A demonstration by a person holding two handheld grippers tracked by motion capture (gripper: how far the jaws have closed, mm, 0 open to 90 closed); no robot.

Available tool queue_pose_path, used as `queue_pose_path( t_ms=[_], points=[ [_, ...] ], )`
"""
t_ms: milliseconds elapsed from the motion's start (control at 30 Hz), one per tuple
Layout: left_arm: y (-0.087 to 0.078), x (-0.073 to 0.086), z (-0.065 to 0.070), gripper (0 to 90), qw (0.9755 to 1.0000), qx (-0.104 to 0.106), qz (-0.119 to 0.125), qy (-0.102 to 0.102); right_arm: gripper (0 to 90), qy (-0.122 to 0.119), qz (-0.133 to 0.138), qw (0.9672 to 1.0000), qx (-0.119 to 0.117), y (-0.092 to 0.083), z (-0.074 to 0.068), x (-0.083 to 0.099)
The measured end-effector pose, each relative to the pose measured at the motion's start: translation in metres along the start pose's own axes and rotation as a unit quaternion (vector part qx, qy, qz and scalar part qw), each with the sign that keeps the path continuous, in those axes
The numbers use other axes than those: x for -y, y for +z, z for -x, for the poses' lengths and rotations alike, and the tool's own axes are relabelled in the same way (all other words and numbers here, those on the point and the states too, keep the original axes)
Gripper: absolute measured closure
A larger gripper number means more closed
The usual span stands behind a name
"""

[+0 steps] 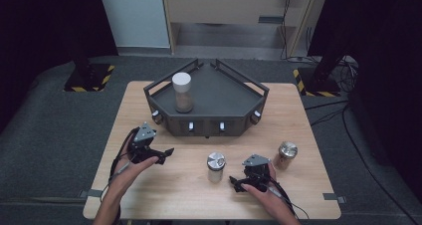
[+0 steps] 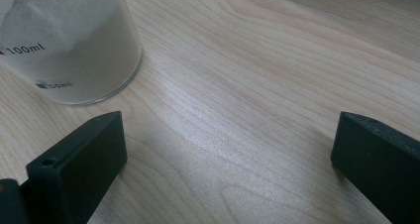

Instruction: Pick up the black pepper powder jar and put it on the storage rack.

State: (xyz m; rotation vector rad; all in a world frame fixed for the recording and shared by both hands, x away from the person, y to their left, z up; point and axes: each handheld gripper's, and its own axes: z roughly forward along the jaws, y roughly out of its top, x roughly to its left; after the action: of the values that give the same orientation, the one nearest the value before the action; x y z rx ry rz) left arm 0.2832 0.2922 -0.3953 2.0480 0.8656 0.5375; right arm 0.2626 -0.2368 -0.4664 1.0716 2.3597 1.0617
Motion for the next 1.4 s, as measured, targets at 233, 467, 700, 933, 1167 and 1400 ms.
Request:
queue_pose_path(
  t_ms=[233,467,700,933,1167,1400],
  points=[
    [0.0,0.018,0.009,1.0,0.9999,-0.001,-0.006,-0.01,0.7,0.0,0.0,1.0,0.0,0.0,0.0,0.0],
    [-0.001,0.03,0.017,1.0,0.9998,-0.001,-0.014,-0.013,0.7,0.0,0.0,1.0,0.0,0.0,0.0,0.0],
    [0.001,0.039,0.031,0.9,0.9994,0.0,-0.034,-0.012,0.7,0.004,0.0,1.0,0.004,0.0,-0.002,0.0],
    [0.002,0.044,0.044,1.0,0.9981,-0.01,-0.058,-0.013,0.7,0.004,0.0,1.0,0.004,0.0,-0.002,0.0],
    [0.003,0.05,0.044,1.4,0.9957,-0.021,-0.083,-0.037,0.7,0.004,0.0,1.0,0.005,0.0,-0.002,0.0],
    [0.012,0.055,0.042,1.6,0.9933,-0.045,-0.092,-0.053,0.7,0.004,0.0,1.0,0.004,0.0,-0.002,0.0]
  ],
)
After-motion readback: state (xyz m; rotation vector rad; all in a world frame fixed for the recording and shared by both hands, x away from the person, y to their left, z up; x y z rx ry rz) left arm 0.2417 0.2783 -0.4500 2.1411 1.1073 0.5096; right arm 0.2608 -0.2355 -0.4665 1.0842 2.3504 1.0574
